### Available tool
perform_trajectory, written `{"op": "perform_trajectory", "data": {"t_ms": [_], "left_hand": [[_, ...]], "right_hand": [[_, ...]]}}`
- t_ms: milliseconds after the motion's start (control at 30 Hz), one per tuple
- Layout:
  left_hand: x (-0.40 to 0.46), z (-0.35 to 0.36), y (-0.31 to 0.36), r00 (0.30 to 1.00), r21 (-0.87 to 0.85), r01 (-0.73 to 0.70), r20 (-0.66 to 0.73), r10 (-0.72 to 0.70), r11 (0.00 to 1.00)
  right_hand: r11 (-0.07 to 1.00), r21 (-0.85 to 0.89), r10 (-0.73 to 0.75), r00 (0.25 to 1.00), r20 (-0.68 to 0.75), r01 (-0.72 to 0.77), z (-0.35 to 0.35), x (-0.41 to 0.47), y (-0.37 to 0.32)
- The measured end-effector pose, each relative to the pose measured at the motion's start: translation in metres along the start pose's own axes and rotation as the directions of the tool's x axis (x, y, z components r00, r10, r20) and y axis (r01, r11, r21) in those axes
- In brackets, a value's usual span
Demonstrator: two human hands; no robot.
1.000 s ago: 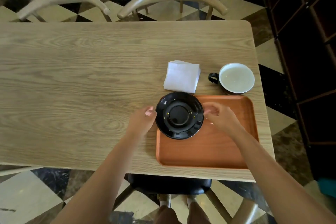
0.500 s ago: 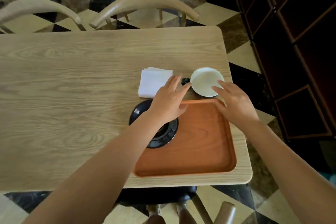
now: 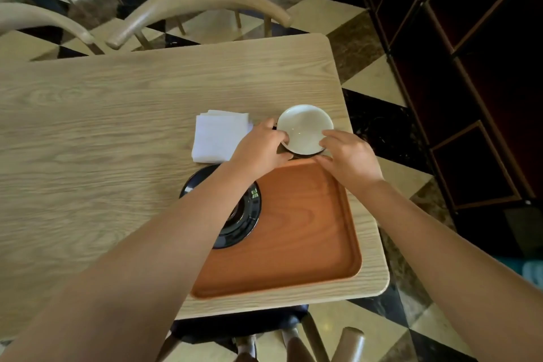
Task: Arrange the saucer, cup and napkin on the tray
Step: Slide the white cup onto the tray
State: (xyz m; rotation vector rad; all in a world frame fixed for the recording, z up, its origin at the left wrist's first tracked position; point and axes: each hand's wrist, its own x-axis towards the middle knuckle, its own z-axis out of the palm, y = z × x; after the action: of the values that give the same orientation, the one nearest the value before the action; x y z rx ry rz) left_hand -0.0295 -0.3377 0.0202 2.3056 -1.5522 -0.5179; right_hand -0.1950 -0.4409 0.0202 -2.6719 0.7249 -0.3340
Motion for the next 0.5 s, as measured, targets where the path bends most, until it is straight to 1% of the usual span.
{"op": "perform_trajectory", "data": {"t_ms": [100, 233, 400, 500], "left_hand": [[-0.009, -0.003, 0.002, 0.998, -0.060, 0.001, -0.063, -0.004, 0.998], [-0.030, -0.002, 0.010, 0.989, -0.123, -0.047, -0.147, 0.028, 0.991], [-0.051, 0.006, 0.020, 0.986, -0.098, -0.099, -0.146, 0.084, 0.990], [-0.062, 0.014, 0.022, 0.988, -0.084, -0.103, -0.128, 0.091, 0.991]], "right_hand": [[0.998, -0.001, -0.059, 0.995, -0.077, 0.059, -0.005, -0.007, -0.002], [0.993, -0.020, -0.116, 0.976, -0.186, 0.114, -0.013, -0.027, -0.002], [0.994, -0.036, -0.107, 0.963, -0.246, 0.101, -0.015, -0.058, -0.005], [0.996, -0.035, -0.092, 0.964, -0.249, 0.086, -0.010, -0.074, -0.005]]}}
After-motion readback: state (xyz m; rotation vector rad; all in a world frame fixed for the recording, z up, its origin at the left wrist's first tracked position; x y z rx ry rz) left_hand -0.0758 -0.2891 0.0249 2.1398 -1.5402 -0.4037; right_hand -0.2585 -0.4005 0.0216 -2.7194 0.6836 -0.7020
